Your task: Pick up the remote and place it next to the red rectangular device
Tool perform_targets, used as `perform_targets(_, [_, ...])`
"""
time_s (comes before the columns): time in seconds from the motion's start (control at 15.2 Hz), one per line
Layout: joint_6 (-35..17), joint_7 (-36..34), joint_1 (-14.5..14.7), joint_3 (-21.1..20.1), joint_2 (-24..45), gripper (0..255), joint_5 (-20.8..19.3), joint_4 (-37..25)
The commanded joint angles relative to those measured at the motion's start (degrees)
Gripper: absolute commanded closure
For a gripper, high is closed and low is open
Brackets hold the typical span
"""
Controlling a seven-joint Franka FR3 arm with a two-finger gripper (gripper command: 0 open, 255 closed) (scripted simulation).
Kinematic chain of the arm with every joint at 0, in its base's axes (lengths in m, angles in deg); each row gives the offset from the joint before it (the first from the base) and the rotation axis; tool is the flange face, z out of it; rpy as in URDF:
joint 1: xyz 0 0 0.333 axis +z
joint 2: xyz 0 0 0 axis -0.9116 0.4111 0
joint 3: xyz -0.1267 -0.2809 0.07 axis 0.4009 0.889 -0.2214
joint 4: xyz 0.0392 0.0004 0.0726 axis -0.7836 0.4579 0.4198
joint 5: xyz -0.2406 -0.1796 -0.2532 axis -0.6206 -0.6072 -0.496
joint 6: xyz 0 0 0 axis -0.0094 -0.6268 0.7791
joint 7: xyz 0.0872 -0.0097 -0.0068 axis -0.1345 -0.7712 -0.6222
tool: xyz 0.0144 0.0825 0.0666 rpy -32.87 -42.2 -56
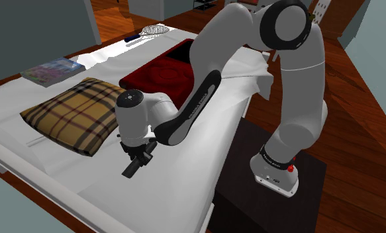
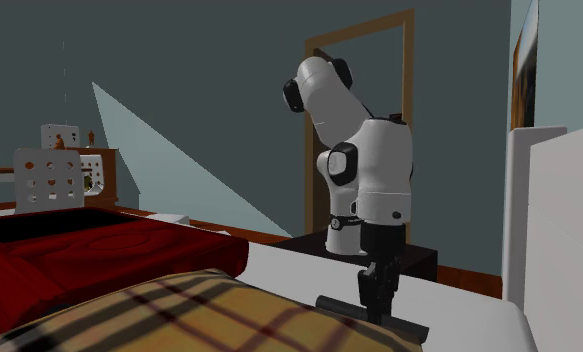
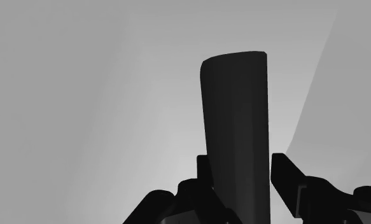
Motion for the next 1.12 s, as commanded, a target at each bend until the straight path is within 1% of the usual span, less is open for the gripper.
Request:
perform_targets(0.0, [-0.2,0.0,-0.1,0.2,0.2,255,-0.1,0.0])
perform_targets(1.06, [7.1,7.5,-7.7,-9.4,-9.0,255,11.1,-0.3])
